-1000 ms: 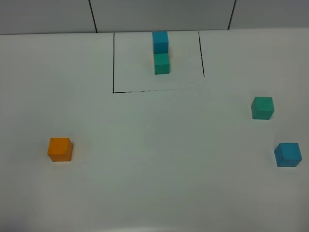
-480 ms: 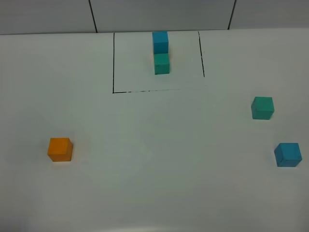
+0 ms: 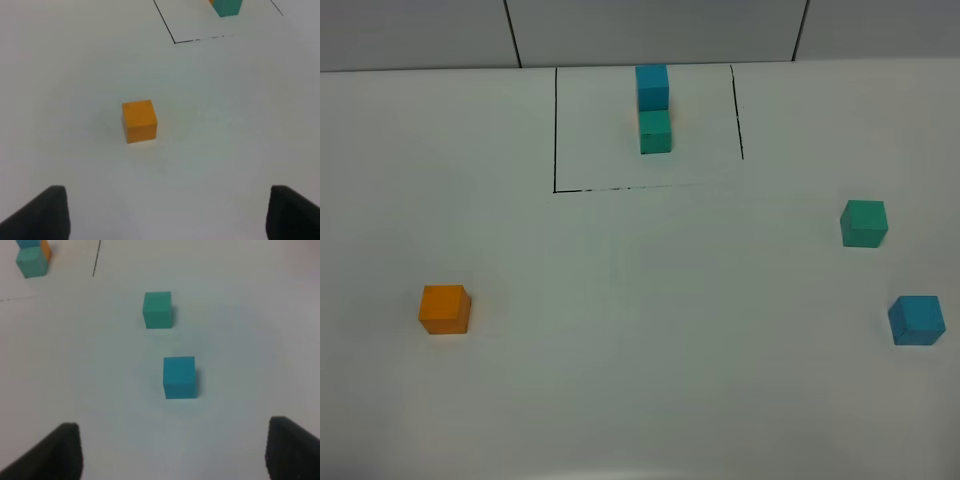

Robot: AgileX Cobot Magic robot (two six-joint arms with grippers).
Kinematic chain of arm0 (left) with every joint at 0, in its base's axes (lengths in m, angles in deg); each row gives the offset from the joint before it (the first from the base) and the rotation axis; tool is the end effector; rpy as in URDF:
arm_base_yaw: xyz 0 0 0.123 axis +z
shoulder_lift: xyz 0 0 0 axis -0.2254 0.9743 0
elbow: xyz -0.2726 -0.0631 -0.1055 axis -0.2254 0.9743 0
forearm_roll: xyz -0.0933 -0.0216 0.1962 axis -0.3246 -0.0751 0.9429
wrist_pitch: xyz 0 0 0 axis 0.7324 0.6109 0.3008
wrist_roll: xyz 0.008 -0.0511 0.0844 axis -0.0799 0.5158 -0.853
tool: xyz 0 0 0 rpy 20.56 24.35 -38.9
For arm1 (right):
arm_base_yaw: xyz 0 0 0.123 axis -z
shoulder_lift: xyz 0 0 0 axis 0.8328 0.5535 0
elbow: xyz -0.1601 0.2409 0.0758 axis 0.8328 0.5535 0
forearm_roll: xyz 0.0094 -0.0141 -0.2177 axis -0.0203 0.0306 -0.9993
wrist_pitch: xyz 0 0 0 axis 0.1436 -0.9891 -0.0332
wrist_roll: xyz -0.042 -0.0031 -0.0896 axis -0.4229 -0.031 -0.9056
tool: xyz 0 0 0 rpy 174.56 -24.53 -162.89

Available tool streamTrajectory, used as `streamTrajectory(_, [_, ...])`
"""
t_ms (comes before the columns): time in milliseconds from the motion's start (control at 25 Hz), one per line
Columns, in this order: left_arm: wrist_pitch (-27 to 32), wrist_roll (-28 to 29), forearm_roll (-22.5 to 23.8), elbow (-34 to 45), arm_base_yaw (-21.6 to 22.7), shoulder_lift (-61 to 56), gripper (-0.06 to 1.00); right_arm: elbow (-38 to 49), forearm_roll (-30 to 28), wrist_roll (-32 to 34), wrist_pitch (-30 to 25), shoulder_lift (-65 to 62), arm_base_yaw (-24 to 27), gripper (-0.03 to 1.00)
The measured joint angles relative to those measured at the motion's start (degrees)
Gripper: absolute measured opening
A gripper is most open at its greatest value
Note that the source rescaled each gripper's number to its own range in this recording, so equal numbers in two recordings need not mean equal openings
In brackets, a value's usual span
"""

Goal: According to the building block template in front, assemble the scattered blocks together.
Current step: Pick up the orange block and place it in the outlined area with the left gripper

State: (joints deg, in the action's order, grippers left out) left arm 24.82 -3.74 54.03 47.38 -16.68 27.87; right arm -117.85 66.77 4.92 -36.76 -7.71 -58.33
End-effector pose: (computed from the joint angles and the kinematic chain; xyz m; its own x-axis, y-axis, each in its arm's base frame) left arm -0.0440 -0.0129 0.2611 -0.4241 0.0456 -0.9045 0.2132 0.9757 -0.0507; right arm -0.0419 0.0018 0.2540 -0.4586 -0.0382 -0.8878 -0.0727 0.9973 -0.0054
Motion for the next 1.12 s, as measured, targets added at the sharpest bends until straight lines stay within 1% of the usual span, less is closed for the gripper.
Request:
streamTrajectory(360, [-0.14,0.66,0.06,-0.06,0.00,0.16,0.99,0.00,0.00,0.14,0.00,0.00,0.00,0.54])
streamTrajectory(440, [-1.61,1.07,0.20,-0.49,0.00,1.01,0.99,0.00,0.00,0.20,0.00,0.00,0.00,0.54])
streamTrajectory(560, [-5.96,1.24,0.60,-0.98,0.00,4.12,0.99,0.00,0.00,0.20,0.00,0.00,0.00,0.54])
streamTrajectory(680, [-9.88,1.24,1.02,-1.17,0.00,10.34,0.99,0.00,0.00,0.26,0.00,0.00,0.00,0.54])
streamTrajectory(840, [-15.07,1.24,1.28,-2.14,0.00,23.58,0.99,0.00,0.00,0.44,0.00,0.00,0.00,0.54])
streamTrajectory(1120, [-16.69,1.24,0.71,-10.99,0.00,49.93,0.99,0.00,0.00,0.44,0.00,0.00,0.00,0.54])
